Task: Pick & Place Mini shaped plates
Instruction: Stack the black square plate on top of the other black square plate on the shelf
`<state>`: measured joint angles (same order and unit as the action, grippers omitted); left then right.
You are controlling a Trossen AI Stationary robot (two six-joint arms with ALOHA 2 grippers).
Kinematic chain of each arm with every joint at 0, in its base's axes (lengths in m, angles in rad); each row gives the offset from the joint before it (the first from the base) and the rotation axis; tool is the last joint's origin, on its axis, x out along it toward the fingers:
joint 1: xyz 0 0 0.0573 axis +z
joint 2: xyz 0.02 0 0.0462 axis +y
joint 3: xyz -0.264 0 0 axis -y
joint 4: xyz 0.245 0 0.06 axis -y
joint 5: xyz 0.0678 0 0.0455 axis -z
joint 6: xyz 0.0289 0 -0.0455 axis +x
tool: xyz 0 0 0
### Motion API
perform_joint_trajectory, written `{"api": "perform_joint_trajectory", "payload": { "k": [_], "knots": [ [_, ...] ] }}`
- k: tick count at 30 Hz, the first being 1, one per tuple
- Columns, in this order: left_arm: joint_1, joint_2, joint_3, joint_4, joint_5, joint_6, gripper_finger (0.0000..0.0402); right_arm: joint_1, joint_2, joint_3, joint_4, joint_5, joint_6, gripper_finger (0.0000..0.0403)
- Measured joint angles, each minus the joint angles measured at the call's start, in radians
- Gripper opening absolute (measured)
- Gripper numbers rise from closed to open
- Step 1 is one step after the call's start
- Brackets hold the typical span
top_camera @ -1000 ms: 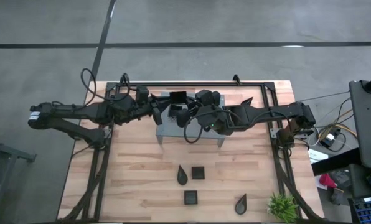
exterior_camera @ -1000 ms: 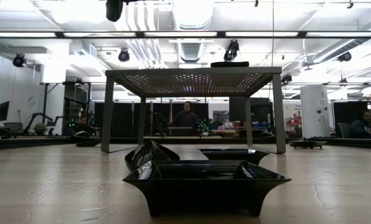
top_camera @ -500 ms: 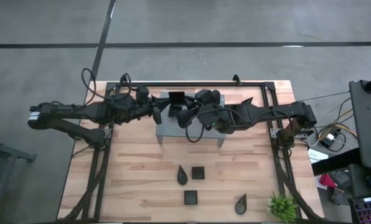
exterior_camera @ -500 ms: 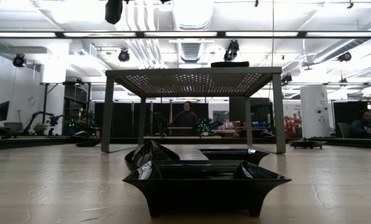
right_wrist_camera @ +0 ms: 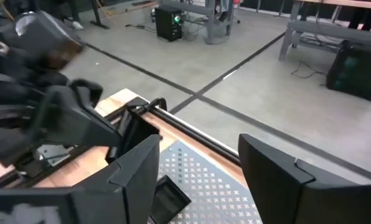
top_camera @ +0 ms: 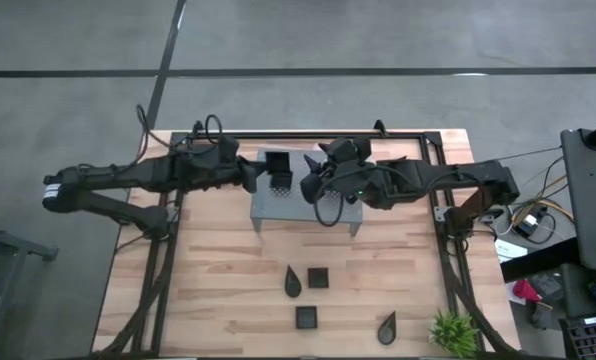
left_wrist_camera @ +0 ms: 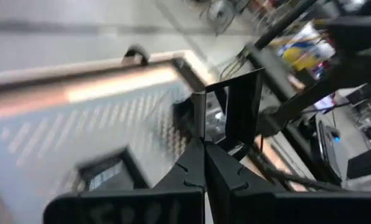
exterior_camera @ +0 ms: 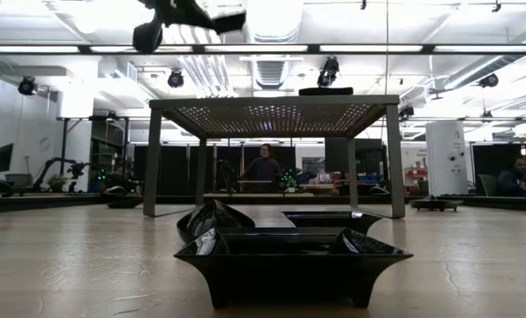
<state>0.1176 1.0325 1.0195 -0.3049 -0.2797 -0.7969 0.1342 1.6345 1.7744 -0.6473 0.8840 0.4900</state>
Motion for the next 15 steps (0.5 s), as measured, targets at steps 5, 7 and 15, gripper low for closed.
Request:
{"api": "perform_joint_trajectory", "payload": {
  "k": [5, 7, 15],
  "knots": [
    [0.129, 0.011, -0.002, -0.118, 0.201, -0.119, 0.0, 0.009, -0.022, 0.001, -0.009, -0.003, 0.0, 0.0224],
    [0.182, 0.017, -0.007, -0.141, 0.281, -0.128, 0.0, 0.011, -0.024, 0.001, -0.011, -0.006, -0.004, 0.0223],
    [0.31, 0.073, -0.007, -0.14, 0.53, -0.208, 0.0, 0.012, -0.031, -0.002, -0.065, -0.024, -0.003, 0.0219]
  ]
}}
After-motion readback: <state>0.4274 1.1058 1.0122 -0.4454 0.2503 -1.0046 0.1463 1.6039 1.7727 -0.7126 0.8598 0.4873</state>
